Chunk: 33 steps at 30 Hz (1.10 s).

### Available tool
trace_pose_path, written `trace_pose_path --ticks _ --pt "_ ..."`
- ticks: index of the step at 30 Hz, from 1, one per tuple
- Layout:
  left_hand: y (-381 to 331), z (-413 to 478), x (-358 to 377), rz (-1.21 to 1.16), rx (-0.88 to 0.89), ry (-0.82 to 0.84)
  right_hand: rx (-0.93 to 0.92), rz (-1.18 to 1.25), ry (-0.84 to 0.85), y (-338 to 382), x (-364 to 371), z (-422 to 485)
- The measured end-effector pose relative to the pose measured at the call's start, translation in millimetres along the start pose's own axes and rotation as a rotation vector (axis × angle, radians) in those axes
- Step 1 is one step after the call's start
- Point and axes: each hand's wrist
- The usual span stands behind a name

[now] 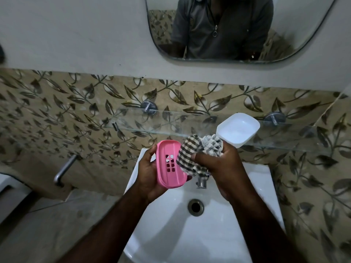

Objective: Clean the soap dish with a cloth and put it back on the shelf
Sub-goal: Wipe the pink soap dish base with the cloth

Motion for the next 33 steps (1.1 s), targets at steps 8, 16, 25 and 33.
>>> trace_pose_path --ticks 8,16,25,33 --pt "1.6 4.2 37.3 0.087 0.098 -0.035 -0.149 -0.392 -0.069 5.9 25.2 -2.4" --pt "-9.8 3.8 50.3 0.269 0.133 -0.078 -0.18 -0.467 -0.096 5.1 54.6 -7.6" --pt "-32.8 -8.4 64.1 0.297 0.188 -0.016 -0.156 -0.159 -0.199 32.8 69.3 0.5" --pt "-57.8 -19.9 47.5 0.345 0.161 -0.001 -0.034 -0.329 -0.043 25.1 86.2 -4.8"
Point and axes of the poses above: each hand's wrist, its own z-axis towards the middle knuckle, its own x-axis out of the palm, y = z × x, and after that the axes turned 11 degrees about z, right-handed
